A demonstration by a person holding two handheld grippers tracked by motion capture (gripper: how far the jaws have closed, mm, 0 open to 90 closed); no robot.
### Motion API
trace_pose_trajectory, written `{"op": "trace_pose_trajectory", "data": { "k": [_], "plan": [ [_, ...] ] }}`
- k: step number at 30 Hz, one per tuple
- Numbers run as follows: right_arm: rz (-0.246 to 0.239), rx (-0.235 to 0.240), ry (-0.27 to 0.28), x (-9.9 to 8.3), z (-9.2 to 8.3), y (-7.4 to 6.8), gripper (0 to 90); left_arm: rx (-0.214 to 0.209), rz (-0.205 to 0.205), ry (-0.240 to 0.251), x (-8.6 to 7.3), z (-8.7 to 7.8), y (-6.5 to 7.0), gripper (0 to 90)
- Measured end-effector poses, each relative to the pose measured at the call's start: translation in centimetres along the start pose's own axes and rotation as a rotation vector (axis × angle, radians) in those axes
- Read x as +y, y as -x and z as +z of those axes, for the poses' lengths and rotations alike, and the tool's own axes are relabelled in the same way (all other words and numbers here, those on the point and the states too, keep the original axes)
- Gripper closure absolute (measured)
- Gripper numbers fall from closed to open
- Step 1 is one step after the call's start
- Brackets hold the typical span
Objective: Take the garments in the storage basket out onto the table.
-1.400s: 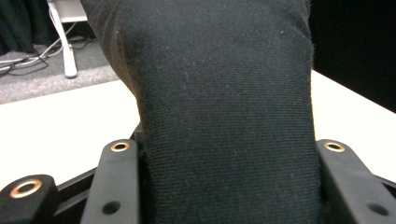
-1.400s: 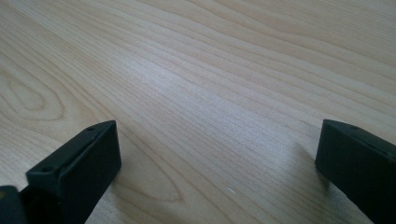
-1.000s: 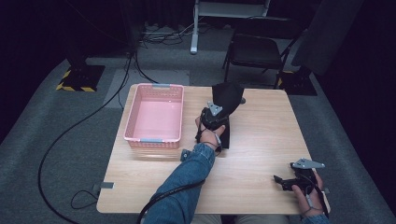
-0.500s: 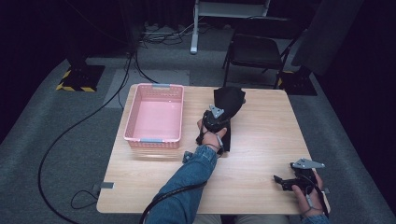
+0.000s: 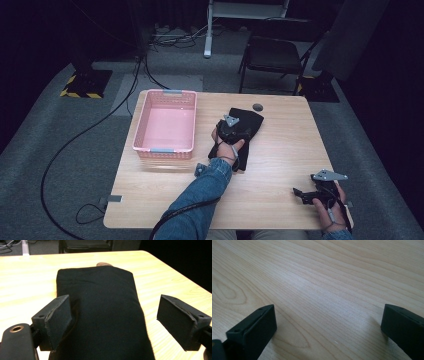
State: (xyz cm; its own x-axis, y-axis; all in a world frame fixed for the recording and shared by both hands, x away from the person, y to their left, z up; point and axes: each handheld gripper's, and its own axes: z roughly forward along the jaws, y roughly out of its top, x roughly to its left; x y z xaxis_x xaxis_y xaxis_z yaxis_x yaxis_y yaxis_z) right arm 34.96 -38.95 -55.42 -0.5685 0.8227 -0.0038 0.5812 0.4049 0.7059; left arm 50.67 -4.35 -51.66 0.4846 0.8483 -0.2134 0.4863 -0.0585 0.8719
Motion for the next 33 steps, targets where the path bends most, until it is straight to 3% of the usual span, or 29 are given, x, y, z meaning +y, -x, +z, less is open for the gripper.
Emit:
{"op": "trace_pose_trajectory", "data": {
  "k": [7, 15, 19, 25, 33],
  "plan": [
    [0.000, 0.001, 0.000, 0.0, 0.0, 0.0, 0.0, 0.003, 0.004, 0.009, 0.1, -0.6, -0.2, 12.5],
    [-0.006, 0.005, 0.000, 0.0, 0.1, 0.0, 0.0, -0.017, -0.003, 0.033, 0.4, -2.6, -0.6, 13.3],
    [-0.008, 0.007, 0.000, 0.1, 0.1, 0.0, 0.0, -0.023, -0.009, 0.035, 0.8, -4.0, -0.7, 13.5],
    [-0.009, 0.009, 0.000, 0.1, 0.2, 0.0, 0.0, -0.022, 0.022, 0.048, 1.3, -6.5, -1.0, 13.4],
    [-0.010, 0.010, 0.000, 0.2, 0.2, 0.0, 0.0, -0.023, 0.025, 0.050, 1.3, -8.1, -1.3, 13.3]
  ]
}}
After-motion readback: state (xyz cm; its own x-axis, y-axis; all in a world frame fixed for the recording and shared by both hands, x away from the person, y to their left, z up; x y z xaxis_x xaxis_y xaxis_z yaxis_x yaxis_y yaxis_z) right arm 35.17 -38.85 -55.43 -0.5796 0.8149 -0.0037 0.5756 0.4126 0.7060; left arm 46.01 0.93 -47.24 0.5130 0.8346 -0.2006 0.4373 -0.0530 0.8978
